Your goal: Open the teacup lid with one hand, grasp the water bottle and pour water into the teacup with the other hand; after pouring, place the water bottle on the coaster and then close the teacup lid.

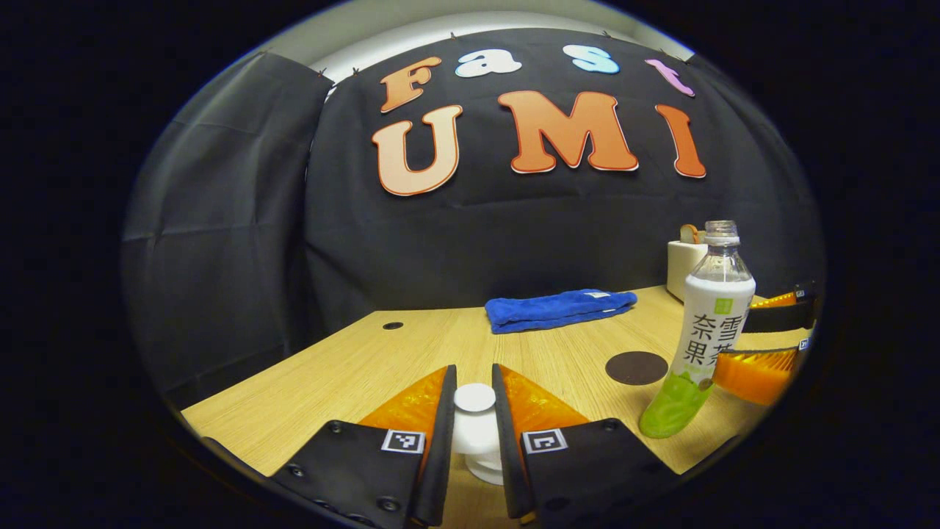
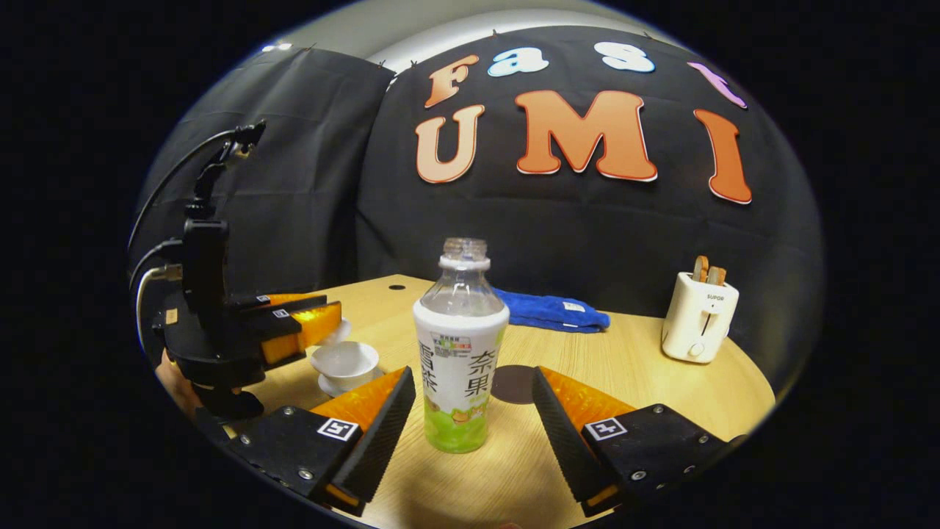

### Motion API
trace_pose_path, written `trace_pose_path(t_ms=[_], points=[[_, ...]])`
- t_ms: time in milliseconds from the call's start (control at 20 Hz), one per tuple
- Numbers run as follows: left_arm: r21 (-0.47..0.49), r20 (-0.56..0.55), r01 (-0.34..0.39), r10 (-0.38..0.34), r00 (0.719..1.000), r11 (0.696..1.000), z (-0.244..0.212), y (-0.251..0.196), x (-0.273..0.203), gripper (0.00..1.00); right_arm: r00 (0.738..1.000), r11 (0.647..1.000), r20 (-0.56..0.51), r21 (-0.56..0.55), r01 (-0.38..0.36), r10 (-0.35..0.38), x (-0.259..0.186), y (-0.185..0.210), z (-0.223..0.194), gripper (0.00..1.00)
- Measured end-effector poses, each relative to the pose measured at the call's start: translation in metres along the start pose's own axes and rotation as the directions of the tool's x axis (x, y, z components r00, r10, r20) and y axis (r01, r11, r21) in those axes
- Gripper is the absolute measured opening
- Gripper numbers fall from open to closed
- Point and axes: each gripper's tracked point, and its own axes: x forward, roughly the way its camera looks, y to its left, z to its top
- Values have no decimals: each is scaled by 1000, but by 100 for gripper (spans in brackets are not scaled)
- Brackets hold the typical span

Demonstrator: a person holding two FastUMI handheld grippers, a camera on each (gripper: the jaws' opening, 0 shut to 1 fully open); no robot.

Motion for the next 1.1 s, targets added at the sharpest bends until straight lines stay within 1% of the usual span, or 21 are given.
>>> trace_pose_path(t_ms=[150,200,250,300,350,450,500,550,600,650,700,750,900,1000,1100], points=[[-6,-4,-14,14,1000,1000,-4,10,0,34,999,1000,-39,3,17,-17,12,0,-12,94],[-11,-5,-19,19,1000,1000,-5,15,0,31,999,1000,-50,7,17,-17,16,1,-15,92],[-13,-9,-21,21,1000,1000,-7,19,1,34,998,1000,-61,14,14,-13,19,5,-18,90],[-15,-8,-28,28,1000,999,-9,23,1,34,998,1000,-70,19,13,-12,22,7,-20,86],[-16,-12,-32,32,999,999,-10,26,0,34,997,1000,-76,20,12,-11,24,10,-21,83],[-23,-13,-42,41,999,999,-12,35,0,34,997,1000,-78,13,17,-16,26,12,-20,74],[-25,-12,-47,47,999,999,-12,39,0,34,997,1000,-80,3,18,-17,29,14,-18,67],[-28,-14,-52,52,999,998,-14,43,-1,34,996,1000,-83,-11,19,-20,29,14,-18,67],[-30,-16,-56,56,998,998,-16,46,-2,31,996,999,-83,-27,20,-22,30,15,-17,66],[-33,-17,-61,61,998,998,-17,51,-1,31,996,998,-84,-54,29,-34,31,13,-16,66],[-33,-20,-67,66,998,997,-19,55,-2,34,995,995,-85,-87,47,-55,32,10,-15,65],[-34,-21,-73,72,997,997,-20,60,-4,34,994,990,-84,-127,62,-73,32,7,-14,65],[-42,-18,-86,85,996,995,-21,70,-6,34,989,961,-75,-258,105,-128,34,-2,-9,65],[-46,-16,-92,92,996,995,-20,76,-8,34,984,926,-72,-355,126,-161,37,-6,-6,65],[-36,-23,-102,101,995,994,-24,80,-10,34,976,883,-66,-443,156,-205,38,-11,-6,65]])
